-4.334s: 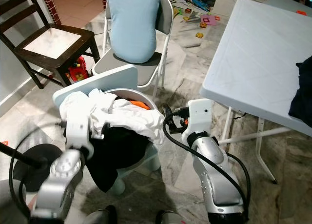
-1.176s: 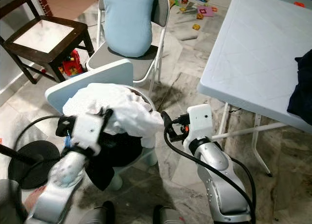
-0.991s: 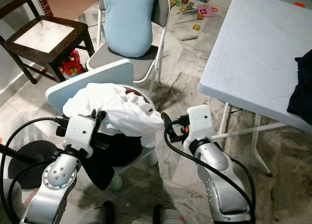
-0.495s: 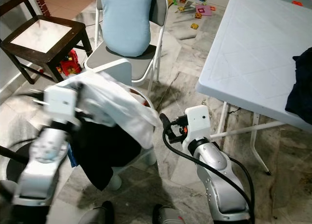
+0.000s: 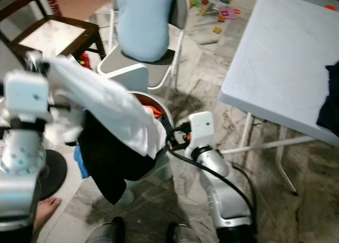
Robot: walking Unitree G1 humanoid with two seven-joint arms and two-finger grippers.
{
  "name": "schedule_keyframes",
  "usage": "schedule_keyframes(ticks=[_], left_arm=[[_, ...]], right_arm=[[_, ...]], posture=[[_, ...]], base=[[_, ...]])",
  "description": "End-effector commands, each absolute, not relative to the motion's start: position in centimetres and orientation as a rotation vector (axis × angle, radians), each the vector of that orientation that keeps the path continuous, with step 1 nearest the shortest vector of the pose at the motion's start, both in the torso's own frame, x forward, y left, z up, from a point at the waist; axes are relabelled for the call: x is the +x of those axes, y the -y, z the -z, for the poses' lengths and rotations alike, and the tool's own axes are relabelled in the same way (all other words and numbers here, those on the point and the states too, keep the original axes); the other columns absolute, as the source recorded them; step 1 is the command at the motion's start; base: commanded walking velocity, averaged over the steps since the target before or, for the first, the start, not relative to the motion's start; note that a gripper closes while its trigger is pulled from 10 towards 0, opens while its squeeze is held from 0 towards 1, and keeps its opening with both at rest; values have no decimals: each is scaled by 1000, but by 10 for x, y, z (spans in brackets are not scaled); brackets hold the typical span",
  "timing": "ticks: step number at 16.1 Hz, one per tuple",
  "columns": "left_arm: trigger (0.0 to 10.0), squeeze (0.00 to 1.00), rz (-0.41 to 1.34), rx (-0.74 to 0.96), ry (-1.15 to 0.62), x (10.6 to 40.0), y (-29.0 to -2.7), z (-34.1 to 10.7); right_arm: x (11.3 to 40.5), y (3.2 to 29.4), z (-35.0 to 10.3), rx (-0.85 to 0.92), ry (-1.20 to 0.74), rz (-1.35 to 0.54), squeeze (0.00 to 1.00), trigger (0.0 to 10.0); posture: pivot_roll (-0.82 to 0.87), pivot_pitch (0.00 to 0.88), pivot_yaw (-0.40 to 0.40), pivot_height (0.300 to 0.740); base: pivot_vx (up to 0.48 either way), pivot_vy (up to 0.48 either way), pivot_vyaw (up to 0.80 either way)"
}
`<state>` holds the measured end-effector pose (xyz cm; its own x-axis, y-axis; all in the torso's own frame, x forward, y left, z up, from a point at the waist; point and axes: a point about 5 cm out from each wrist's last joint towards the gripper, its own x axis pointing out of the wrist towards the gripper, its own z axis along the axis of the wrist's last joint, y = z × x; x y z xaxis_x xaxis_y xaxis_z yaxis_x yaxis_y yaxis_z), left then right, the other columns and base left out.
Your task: Hang hanger
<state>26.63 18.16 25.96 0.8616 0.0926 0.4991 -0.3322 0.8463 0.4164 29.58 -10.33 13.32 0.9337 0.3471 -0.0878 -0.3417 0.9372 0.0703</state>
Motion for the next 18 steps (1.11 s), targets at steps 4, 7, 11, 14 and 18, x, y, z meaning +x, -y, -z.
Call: schedule_keyframes(ticks=[4, 7, 11, 14, 18], left_arm=[[0, 0, -215, 591, 537, 252, -181, -286], [0, 0, -93, 565, 272, 269, -179, -243], [0, 0, 151, 507, 76, 304, -166, -199], [0, 0, 335, 616, 149, 314, -130, -195], [0, 0, 621, 753, 297, 311, -63, -189]], right_arm=[[302, 86, -127, 82, -82, -372, 0, 10000], [307, 89, -131, 72, -73, -360, 0, 10000], [307, 101, -136, 27, -46, -334, 0, 10000], [300, 106, -135, 19, -48, -320, 0, 10000], [296, 112, -132, -4, -63, -313, 0, 10000]], posture=[[192, 162, -16, 740], [142, 197, -23, 740], [69, 198, -25, 740], [33, 198, -31, 740], [4, 193, -38, 740]], base=[[0, 0, 0], [0, 0, 0], [0, 0, 0], [0, 0, 0], [0, 0, 0]])
